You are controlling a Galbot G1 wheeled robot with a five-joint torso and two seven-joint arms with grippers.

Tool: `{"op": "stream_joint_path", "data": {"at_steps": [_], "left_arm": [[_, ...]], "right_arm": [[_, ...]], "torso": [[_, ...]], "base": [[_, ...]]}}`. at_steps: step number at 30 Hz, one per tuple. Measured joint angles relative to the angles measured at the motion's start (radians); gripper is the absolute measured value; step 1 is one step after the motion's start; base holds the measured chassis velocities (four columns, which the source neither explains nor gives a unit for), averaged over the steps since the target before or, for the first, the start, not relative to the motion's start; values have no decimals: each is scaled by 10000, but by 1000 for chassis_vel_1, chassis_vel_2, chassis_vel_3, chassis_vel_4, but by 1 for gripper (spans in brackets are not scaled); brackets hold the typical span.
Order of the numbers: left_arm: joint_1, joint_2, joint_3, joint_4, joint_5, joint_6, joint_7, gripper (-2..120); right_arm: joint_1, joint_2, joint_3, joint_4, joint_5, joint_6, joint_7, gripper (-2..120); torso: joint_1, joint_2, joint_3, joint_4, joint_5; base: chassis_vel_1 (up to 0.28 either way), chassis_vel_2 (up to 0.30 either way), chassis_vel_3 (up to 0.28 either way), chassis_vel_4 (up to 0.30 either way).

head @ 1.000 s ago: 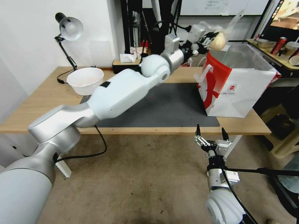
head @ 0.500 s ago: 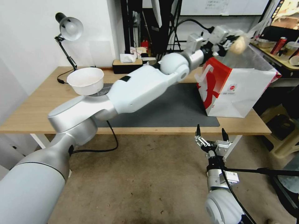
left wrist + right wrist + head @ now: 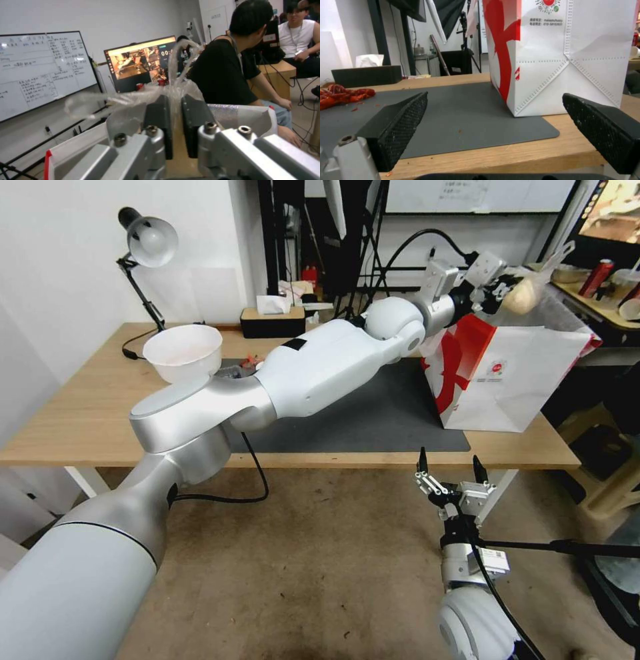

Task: Pick up the trash from the table and place it into the takeout bag.

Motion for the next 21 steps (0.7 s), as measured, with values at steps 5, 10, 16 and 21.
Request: {"op": "stream_joint_path", "data": {"at_steps": [5,10,16,21], "left_arm": [[-38,11,-1,-60,-65,140,-9,28],[-47,17,-8,-119,-102,184,-8,41],[-77,67,-138,-327,-130,234,-92,67],[34,440,-591,-828,-207,274,-386,86]], "right_arm": [[14,-29,31,8,11,4,0,100],[36,-33,30,25,12,3,-1,100],[69,-16,-3,50,13,-34,0,100],[79,-35,-6,97,13,-82,5,100]], "torso": [[0,0,0,-1,0],[0,0,0,-1,0],[1,0,1,-3,0],[0,0,0,-1,-1]], "base": [[0,0,0,0],[0,0,0,0],[0,0,0,0],[0,0,0,0]]}}
